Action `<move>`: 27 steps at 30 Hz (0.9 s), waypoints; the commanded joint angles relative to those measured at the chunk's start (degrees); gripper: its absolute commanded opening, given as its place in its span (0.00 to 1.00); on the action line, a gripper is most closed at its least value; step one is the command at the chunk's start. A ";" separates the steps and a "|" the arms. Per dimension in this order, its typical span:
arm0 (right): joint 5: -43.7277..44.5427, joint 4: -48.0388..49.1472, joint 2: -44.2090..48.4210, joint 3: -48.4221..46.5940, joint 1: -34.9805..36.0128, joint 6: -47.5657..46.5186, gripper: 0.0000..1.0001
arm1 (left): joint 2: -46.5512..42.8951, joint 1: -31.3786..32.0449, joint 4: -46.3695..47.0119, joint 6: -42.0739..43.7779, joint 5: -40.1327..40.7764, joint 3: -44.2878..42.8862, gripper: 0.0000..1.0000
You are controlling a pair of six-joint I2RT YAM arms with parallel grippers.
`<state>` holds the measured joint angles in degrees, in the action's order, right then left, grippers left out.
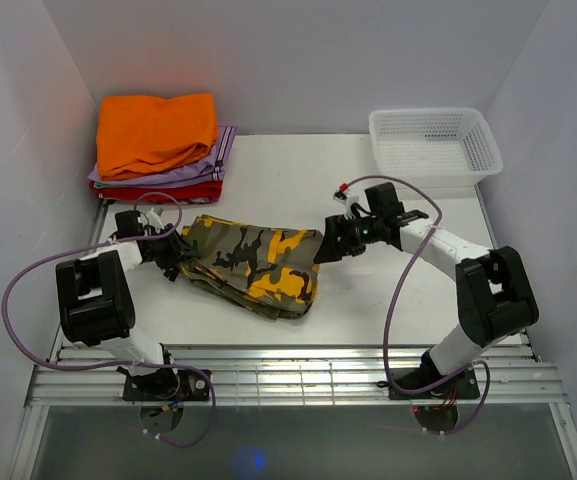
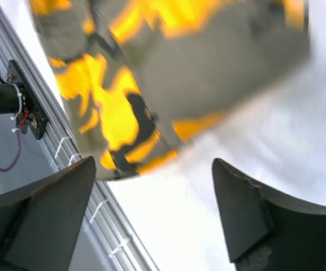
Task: Fold and stack the trousers
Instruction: Neatly place the folded trousers to the corner
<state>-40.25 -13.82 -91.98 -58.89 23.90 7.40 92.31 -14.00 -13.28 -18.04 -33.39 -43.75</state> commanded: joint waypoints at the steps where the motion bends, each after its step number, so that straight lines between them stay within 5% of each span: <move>1: 4.81 -1.12 0.93 9.47 -1.65 6.11 0.91 | -3.89 1.08 0.27 2.40 3.68 0.94 0.00; 5: -2.80 1.42 -2.05 11.51 -3.16 12.71 0.94 | -6.00 2.83 0.71 2.66 4.64 1.03 0.00; 13: -10.72 25.82 -8.99 18.64 1.23 28.89 0.86 | -9.69 9.41 1.94 5.73 8.60 0.68 0.00; 16: -11.60 28.34 -13.91 14.70 2.90 30.75 0.63 | -11.27 12.84 2.73 8.19 11.66 0.33 0.00; 17: -12.04 27.89 -16.27 13.12 3.08 30.22 0.36 | -12.06 13.03 2.82 10.29 12.29 -0.02 0.00; 19: -11.18 24.31 -17.17 7.85 2.73 27.15 0.10 | -13.29 15.83 2.99 12.32 13.86 -1.51 0.00; 27: -4.94 18.92 -7.78 -8.68 2.47 13.18 0.08 | -20.94 16.46 10.54 25.94 17.30 -11.70 0.00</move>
<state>-48.07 2.83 -107.09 -60.97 26.52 26.68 77.62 2.15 -10.37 0.64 -17.32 -49.78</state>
